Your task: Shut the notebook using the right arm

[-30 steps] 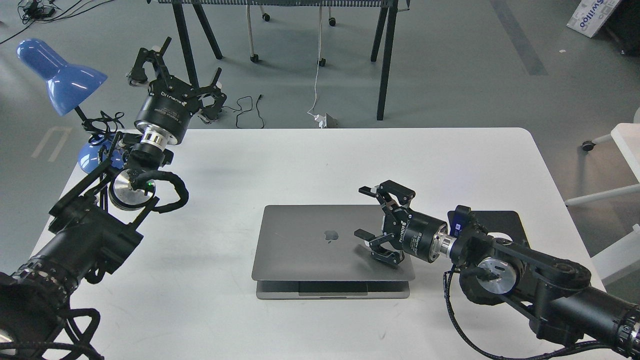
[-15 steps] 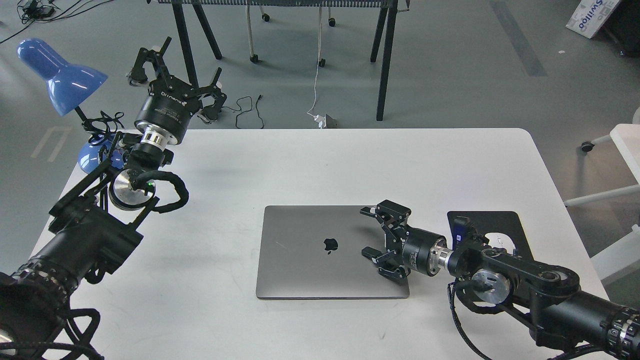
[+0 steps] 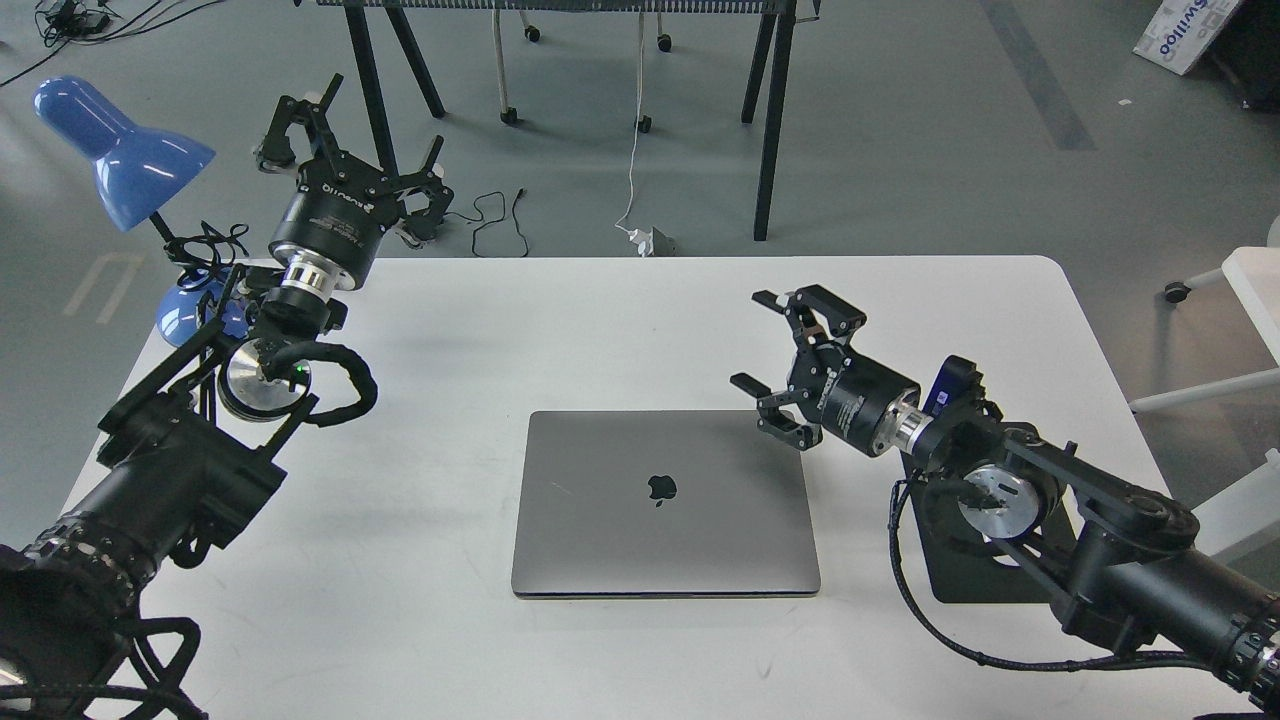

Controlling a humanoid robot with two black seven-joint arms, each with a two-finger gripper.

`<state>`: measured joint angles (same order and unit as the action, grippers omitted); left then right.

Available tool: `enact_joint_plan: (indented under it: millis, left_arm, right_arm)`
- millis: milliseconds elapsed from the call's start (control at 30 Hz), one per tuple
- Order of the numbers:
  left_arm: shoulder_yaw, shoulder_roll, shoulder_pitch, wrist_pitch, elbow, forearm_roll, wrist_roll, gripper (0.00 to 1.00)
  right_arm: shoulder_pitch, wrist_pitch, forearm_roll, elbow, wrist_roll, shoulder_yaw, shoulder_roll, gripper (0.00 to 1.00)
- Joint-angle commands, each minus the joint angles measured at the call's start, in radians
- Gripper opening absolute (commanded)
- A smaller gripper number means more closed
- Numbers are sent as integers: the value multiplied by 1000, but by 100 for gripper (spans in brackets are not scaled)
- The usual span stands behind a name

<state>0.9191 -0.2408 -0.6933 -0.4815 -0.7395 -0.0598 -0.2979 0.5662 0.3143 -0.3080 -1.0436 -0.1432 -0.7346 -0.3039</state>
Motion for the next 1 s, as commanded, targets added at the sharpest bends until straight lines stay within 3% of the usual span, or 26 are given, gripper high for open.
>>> enact_joint_plan:
  millis: [0, 267, 500, 733, 967]
  left_arm:
    - [0, 0, 0, 0, 0, 0, 0, 100]
    - [1, 0, 0, 1, 0, 0, 0, 100]
    - [3, 1, 0, 1, 0, 0, 0, 100]
    - [3, 2, 0, 1, 0, 0, -1, 100]
    - [3, 0, 0, 1, 0, -2, -1, 100]
  right_arm:
    - [12, 0, 0, -1, 25, -133, -6, 100]
    - [20, -1, 53, 56, 42, -367, -18, 100]
    - [27, 32, 299, 149, 42, -388, -15, 100]
    - [38, 84, 336, 257, 47, -456, 18, 100]
    - [40, 77, 337, 266, 37, -456, 32, 100]
